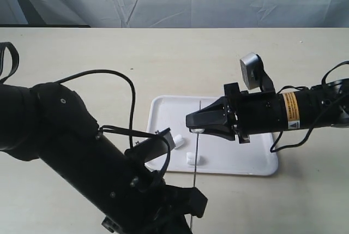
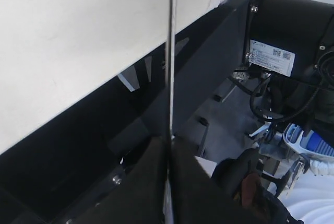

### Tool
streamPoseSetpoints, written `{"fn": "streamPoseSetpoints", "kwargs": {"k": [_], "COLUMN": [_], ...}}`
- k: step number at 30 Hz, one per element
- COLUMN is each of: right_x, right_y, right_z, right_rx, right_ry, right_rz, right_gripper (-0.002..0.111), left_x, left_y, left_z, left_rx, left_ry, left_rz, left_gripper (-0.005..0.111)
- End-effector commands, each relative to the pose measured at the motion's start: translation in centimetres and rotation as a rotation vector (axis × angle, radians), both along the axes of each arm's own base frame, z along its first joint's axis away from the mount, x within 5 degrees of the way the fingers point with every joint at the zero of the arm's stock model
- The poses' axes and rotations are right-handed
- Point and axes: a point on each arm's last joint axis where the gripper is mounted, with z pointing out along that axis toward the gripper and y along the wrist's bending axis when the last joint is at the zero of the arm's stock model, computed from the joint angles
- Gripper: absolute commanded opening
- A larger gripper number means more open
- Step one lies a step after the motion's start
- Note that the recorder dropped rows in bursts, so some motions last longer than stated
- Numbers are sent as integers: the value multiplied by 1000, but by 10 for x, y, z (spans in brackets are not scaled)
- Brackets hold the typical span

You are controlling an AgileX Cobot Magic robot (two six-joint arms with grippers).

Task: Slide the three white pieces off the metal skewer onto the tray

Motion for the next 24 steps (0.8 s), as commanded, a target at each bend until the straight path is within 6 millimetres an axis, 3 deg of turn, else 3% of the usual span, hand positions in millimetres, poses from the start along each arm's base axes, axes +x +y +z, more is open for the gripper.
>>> {"fn": "streamPoseSetpoints", "kwargs": {"k": [1,12,17,24], "right_x": [21,52,67,60], "right_y": [0,-2,-12,-14], "right_z": [6,10,17,21], "right_rx": [-28,-260,-343,-272], "right_ry": [-29,-93,-105,-49], "right_rz": [-78,-94,-84,-22], "right_gripper": [16,17,27,30], "left_x": [-8,-10,-13,1], "left_y": [-1,2,5,10], "left_z": [1,-3,-5,-12], "left_rx": [2,89,116,170], "left_ry": [29,44,68,-29], "left_rz": [-39,-26,-36,37], "left_gripper": [0,0,0,0]}}
